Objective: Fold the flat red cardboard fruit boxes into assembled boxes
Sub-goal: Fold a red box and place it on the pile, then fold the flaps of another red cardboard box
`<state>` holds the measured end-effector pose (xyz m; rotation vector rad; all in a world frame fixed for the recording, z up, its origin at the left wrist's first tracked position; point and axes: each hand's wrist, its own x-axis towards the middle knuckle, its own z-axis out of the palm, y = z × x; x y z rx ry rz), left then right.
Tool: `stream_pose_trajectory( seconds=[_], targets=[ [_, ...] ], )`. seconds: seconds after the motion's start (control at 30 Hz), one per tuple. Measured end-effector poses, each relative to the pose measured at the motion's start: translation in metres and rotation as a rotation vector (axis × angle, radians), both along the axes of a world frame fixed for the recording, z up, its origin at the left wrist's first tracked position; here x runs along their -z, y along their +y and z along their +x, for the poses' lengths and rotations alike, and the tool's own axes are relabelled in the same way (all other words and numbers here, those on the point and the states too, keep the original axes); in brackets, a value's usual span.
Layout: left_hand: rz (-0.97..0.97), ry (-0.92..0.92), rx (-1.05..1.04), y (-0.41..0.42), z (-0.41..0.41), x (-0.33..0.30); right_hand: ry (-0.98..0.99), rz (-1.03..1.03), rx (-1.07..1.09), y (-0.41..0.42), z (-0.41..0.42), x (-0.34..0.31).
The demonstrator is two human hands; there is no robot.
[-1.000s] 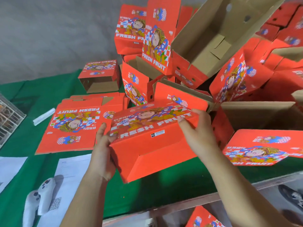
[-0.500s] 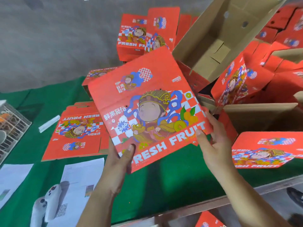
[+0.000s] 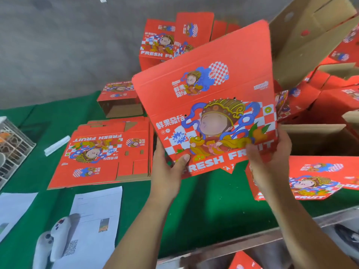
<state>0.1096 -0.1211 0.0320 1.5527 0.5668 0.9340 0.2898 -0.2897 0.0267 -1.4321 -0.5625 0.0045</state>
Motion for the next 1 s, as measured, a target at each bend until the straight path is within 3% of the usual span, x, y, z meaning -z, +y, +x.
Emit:
stream_pose_trajectory(
  seconds=[0.13,0.23,0.33,0.4,0.47,0.53,0.63,0.77,0.87,0.93,1.0],
  targets=[
    [0.260,0.157,-0.015,-0.005,0.039,-0.015,-0.199,-0.300,0.295,-0.009,0.024,-0.013],
    [0.186,0.140,0.127,-0.026,0.078,-0.026,-0.142,-0.332,0.394,-0.015,0.043,-0.024],
    [0.115,0.166,0.461,-0.034,0.111,-0.037,-0.078,-0.344,0.541,-0.022,0.070,-0.035],
    [0.112,0.298,0.738,-0.033,0.129,-0.043,-0.053,-0.432,0.581,-0.019,0.080,-0.041],
    [0.172,0.493,0.830,-0.041,0.147,-0.053,0.005,-0.429,0.584,-0.009,0.077,-0.040],
    [0.240,0.561,0.715,-0.055,0.158,-0.058,-0.058,-0.408,0.546,0.002,0.067,-0.031],
    [0.228,0.463,0.638,-0.072,0.168,-0.057,-0.123,-0.365,0.494,0.003,0.064,-0.017],
    [0.057,0.369,0.626,-0.071,0.155,-0.051,-0.033,-0.350,0.572,-0.013,0.083,-0.013],
    [-0.087,0.368,0.553,-0.068,0.145,-0.044,0.142,-0.356,0.619,-0.020,0.095,-0.017],
    [-0.114,0.380,0.523,-0.064,0.140,-0.036,0.237,-0.354,0.668,-0.015,0.090,-0.016],
    [-0.125,0.378,0.500,-0.059,0.135,-0.029,0.206,-0.344,0.694,-0.004,0.071,-0.011]
  ],
)
